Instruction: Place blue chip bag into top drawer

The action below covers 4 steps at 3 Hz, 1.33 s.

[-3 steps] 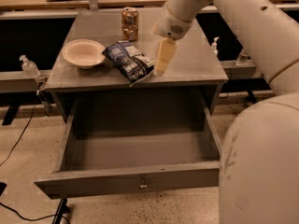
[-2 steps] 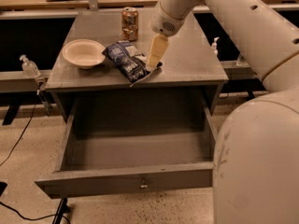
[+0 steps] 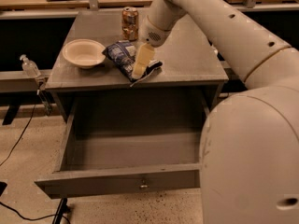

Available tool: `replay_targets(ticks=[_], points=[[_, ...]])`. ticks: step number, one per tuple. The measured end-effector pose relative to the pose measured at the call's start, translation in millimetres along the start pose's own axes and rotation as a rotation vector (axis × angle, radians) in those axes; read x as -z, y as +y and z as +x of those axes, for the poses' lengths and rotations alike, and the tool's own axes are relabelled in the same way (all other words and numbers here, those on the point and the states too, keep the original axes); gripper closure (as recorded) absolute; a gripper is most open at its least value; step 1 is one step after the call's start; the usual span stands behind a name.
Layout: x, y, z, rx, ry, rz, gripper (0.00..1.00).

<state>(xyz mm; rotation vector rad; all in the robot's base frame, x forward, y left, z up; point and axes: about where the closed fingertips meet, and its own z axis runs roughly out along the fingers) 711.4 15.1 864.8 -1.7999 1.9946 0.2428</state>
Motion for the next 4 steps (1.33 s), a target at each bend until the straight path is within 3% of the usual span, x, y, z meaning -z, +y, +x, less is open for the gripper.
replay_targets(ticks=[1, 2, 3, 4], points=[[-26.0, 10.7, -1.8, -0.029, 0.021, -0.053, 0.18], [-37.0, 12.4, -0.2, -0.026, 0.04, -0.062, 0.4], [-26.9, 11.5, -6.8, 0.01, 0.014, -0.058, 0.64], [25.6, 4.8, -13.6, 0.05, -0.126, -0.027, 0.95]])
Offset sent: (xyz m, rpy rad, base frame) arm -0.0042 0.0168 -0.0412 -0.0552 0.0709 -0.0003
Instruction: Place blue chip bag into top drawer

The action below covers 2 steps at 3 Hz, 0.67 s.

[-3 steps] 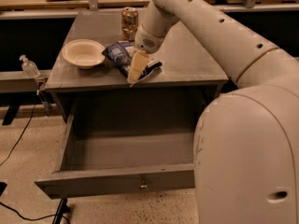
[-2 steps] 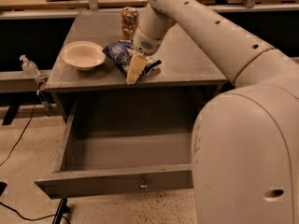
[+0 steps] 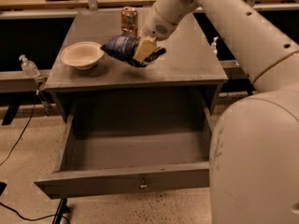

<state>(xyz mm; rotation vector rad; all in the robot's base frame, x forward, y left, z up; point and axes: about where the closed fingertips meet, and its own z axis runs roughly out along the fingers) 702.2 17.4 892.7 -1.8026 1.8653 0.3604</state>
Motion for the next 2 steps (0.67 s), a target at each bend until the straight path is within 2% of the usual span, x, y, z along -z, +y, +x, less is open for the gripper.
replay_targets(ticks=[1, 2], points=[[43.5, 1.1, -6.4, 0.037, -0.084, 0.019, 1.0], [85.8, 5.9, -8.1, 0.079, -0.141, 0.073, 1.0]])
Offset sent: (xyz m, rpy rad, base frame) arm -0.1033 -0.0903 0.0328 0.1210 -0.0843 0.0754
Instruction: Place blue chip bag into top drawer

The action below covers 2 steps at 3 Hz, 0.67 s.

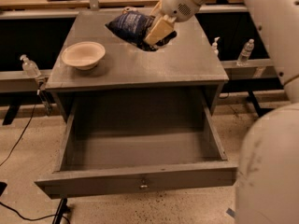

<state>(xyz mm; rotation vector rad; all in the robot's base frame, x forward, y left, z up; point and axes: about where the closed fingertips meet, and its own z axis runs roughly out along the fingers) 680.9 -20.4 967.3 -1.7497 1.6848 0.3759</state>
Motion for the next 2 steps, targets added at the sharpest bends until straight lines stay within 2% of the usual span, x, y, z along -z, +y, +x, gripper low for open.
replay_targets(ticks=[1, 2], points=[[67.8, 40.9, -10.0, 0.125, -0.034, 0.137, 1.0], [56.7, 87.9, -0.9, 0.153, -0.005, 0.114, 1.0]])
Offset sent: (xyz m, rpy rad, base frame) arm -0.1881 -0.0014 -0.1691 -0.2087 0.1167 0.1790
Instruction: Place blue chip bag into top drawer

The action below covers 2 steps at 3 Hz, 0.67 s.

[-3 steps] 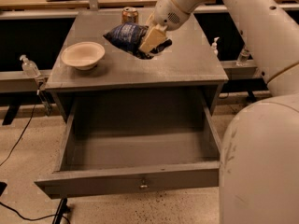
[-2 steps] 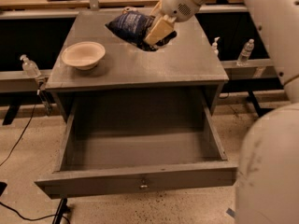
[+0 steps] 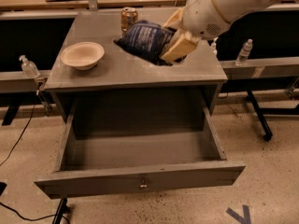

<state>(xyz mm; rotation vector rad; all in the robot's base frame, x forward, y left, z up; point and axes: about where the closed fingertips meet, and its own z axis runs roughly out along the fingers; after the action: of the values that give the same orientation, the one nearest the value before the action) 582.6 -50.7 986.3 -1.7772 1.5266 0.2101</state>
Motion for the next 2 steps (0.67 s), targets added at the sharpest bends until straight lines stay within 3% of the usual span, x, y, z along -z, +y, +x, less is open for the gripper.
replay_targets(ticks=[1, 2], points=[[-29.7, 32.3, 14.7, -0.019, 0.023, -0.088, 1.0], [-29.5, 28.7, 14.6, -0.018, 0.014, -0.081, 1.0]])
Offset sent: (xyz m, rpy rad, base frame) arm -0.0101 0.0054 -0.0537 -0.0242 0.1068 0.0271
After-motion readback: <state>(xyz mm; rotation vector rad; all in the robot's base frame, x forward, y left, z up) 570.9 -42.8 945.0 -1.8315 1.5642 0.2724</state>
